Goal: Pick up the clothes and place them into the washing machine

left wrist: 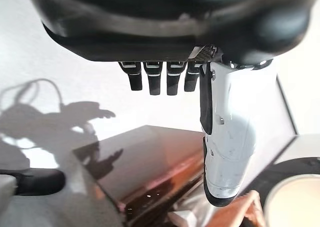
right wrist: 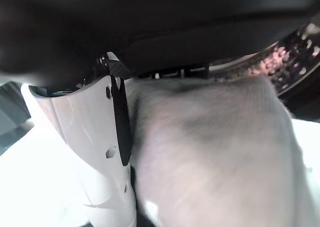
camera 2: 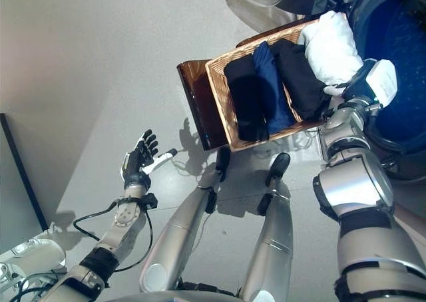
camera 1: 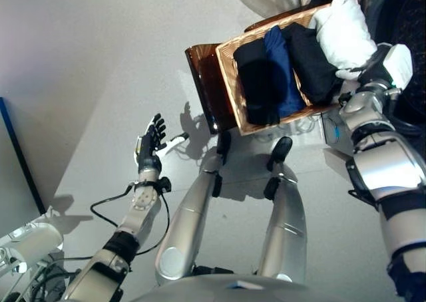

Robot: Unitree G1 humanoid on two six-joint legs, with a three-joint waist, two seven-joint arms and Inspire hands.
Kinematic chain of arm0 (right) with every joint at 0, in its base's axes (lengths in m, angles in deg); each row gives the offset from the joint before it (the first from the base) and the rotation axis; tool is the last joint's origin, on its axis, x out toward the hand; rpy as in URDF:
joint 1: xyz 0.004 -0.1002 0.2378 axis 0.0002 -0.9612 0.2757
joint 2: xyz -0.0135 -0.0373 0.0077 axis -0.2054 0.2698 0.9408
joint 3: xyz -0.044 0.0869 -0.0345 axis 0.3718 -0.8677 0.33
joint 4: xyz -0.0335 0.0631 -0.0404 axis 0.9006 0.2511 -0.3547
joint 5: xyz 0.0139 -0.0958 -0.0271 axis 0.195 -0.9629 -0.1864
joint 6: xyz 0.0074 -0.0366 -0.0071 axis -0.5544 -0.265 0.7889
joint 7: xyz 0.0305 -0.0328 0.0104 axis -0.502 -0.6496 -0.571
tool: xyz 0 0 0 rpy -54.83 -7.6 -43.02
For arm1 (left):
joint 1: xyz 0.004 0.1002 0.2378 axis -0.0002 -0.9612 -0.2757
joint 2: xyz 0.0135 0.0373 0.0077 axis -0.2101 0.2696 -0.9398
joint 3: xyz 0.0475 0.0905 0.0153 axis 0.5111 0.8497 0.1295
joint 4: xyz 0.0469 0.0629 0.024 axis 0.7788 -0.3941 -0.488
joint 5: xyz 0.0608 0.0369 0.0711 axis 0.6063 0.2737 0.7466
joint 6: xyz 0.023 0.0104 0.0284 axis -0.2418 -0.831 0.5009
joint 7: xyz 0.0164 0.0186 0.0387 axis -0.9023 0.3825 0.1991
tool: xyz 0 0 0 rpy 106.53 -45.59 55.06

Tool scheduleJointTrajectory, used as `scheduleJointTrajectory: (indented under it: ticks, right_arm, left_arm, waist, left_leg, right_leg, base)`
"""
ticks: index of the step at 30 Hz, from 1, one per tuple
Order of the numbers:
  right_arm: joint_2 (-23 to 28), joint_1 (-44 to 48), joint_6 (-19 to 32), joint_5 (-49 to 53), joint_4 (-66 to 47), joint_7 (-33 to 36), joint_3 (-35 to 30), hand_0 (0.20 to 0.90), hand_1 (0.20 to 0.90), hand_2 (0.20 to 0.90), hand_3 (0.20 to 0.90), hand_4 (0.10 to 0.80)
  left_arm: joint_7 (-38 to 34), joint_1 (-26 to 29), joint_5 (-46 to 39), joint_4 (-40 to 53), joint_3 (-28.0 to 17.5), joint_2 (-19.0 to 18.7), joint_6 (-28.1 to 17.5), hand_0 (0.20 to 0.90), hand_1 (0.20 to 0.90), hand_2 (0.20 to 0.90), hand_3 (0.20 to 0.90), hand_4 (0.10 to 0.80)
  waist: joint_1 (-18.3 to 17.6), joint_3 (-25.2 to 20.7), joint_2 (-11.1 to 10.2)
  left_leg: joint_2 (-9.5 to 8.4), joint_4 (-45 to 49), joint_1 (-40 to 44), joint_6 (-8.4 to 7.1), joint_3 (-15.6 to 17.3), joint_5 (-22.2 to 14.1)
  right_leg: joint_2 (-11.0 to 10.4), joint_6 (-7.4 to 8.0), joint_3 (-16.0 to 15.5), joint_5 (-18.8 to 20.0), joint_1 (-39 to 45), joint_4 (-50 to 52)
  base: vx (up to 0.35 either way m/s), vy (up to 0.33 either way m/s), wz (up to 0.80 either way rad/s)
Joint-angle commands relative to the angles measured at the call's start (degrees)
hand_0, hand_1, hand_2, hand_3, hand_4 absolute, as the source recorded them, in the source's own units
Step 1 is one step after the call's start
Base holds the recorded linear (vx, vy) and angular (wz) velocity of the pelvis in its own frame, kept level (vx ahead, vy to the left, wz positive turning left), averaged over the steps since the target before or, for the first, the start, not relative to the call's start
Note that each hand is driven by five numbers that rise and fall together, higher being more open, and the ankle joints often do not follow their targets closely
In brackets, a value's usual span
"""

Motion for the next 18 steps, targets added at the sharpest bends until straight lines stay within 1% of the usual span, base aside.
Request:
scheduleJointTrajectory:
  ticks: [1, 6, 11, 18]
  right_arm:
    - [4.8, 5.6, 1.2, -0.9, -1.0, 2.6, 5.3, 0.2, 0.2, 0.2, 0.2, 0.3]
    - [4.4, 4.9, 1.1, -1.1, -0.8, 2.5, 4.8, 0.2, 0.2, 0.2, 0.2, 0.3]
    - [3.3, 4.4, 1.4, -0.2, -1.3, 2.6, 4.1, 0.2, 0.2, 0.2, 0.2, 0.3]
    - [1.6, 3.5, 2.0, 1.3, -2.3, 2.4, 2.9, 0.2, 0.2, 0.2, 0.2, 0.3]
  left_arm:
    - [-0.8, -3.0, 1.4, 2.7, -2.0, -3.4, -3.5, 0.9, 0.9, 0.9, 0.9, 0.8]
    - [-0.8, -3.2, 1.6, 2.0, -1.9, -3.4, -3.6, 0.9, 0.9, 0.9, 0.9, 0.8]
    - [-1.2, -2.6, 1.7, 0.8, -1.9, -3.5, -3.7, 0.9, 0.9, 0.9, 0.9, 0.8]
    - [-0.8, -2.6, 1.7, -0.8, -1.7, -3.4, -3.6, 0.9, 0.9, 0.9, 0.9, 0.8]
  waist:
    - [1.6, -1.8, 2.9]
    - [1.9, -2.1, 3.3]
    - [1.7, -2.1, 3.1]
    - [1.3, -2.5, 2.2]
  left_leg:
    - [-0.43, 3.3, -1.4, -4.13, -2.8, -6.6]
    - [-0.55, 1.9, -0.3, -4.19, -2.9, -6.0]
    - [-0.59, 1.2, 0.8, -4.19, -2.8, -5.8]
    - [-0.41, -1.2, 4.0, -4.32, -2.5, -5.2]
  right_leg:
    - [0.9, 0.19, 0.5, -8.1, 4.2, 3.2]
    - [0.8, 0.2, 0.5, -7.9, 5.2, 2.2]
    - [0.9, 0.32, 0.6, -7.3, 6.2, 1.2]
    - [1.0, 0.81, 0.6, -6.0, 9.9, -2.3]
  base:
    - [0.0, 0.0, 0.0]
    - [0.0, 0.0, 0.0]
    - [0.0, 0.0, 0.0]
    - [0.008, 0.004, -0.03]
